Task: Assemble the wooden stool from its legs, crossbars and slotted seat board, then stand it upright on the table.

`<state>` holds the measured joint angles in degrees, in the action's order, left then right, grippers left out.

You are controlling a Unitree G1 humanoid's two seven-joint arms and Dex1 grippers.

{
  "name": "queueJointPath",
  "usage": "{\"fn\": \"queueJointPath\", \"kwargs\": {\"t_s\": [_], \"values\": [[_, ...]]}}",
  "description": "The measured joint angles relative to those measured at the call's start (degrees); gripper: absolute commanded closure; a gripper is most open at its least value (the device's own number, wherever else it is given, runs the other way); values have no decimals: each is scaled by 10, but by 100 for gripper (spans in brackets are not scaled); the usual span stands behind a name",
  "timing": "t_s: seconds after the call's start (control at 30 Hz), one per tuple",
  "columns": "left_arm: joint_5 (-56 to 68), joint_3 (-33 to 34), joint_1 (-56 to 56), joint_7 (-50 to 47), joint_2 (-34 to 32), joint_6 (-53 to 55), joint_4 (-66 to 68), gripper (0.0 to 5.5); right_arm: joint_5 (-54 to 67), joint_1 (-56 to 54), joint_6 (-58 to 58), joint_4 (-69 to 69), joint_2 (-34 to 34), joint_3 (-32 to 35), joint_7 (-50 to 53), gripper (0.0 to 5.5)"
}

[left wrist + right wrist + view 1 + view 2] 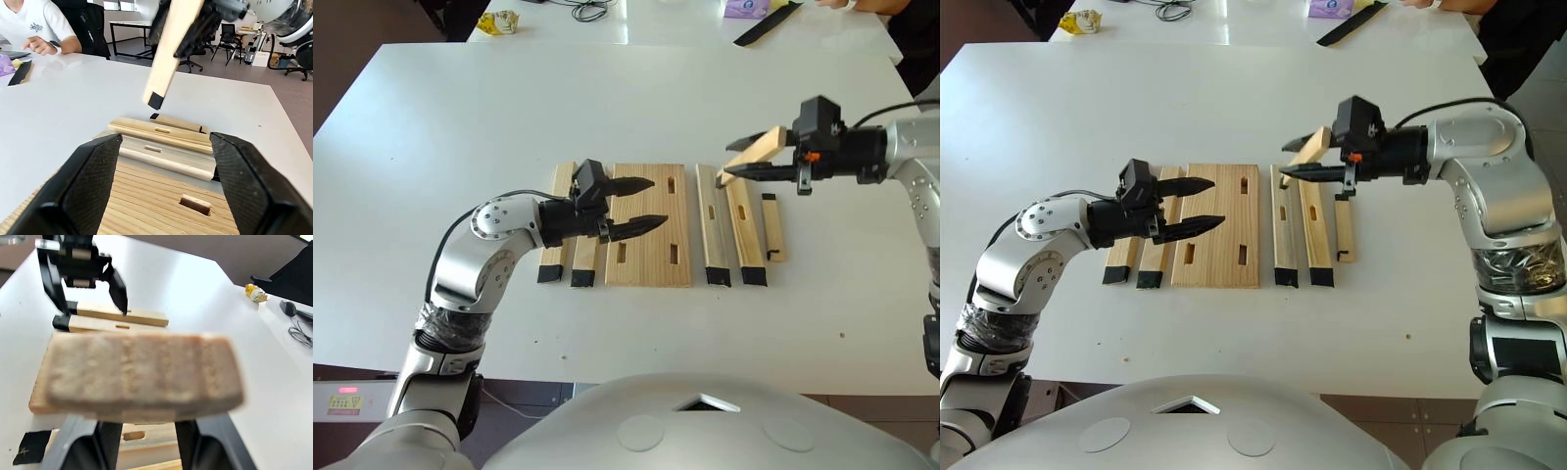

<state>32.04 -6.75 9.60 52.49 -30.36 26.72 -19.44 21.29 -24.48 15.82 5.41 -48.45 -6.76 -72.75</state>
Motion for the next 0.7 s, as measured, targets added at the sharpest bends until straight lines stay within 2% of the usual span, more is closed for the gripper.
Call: {"fn": "queueJointPath", "kwargs": {"t_s": [0.37, 0.7], "values": [[-11, 10, -29, -51, 22, -11, -3, 217, -108, 38, -209, -149, 11, -22, -12, 419], [-11, 18, -46, -73, 33, -13, -12, 217, -122, 39, -256, -186, 16, -22, -12, 419]]}}
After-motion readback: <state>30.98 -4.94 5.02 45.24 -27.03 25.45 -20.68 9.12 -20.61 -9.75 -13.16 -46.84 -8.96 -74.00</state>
